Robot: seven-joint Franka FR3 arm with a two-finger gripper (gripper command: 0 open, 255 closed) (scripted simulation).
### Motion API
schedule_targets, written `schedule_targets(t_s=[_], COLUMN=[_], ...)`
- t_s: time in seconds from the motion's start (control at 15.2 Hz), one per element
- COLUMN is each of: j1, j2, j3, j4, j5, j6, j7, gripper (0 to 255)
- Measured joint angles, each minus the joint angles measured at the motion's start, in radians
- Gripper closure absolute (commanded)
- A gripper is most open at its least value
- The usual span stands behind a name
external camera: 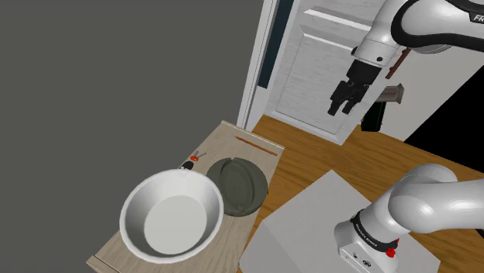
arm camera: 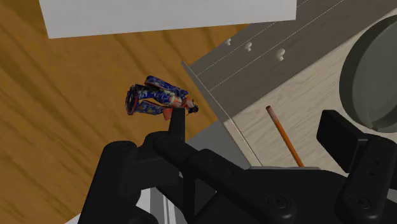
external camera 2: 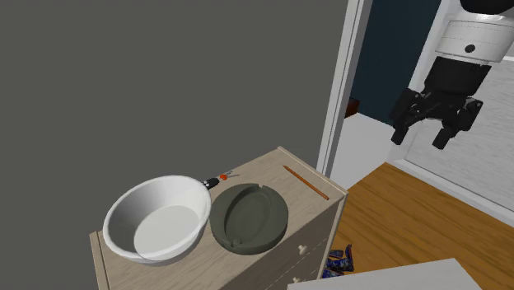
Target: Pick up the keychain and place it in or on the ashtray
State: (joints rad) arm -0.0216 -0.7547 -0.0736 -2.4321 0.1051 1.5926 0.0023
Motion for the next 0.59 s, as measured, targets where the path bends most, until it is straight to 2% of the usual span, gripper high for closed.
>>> schedule_targets(t_s=[0.2, 0.59], j1=[0.011, 0.063], j2=[0.002, 0.09], j3=[0.027, 0.15], j4=[-0.013, -0.014], j5=[0.016, 0.083], j6=[0.023, 0.142], j7=[0.026, 0.141], gripper=[0, 0])
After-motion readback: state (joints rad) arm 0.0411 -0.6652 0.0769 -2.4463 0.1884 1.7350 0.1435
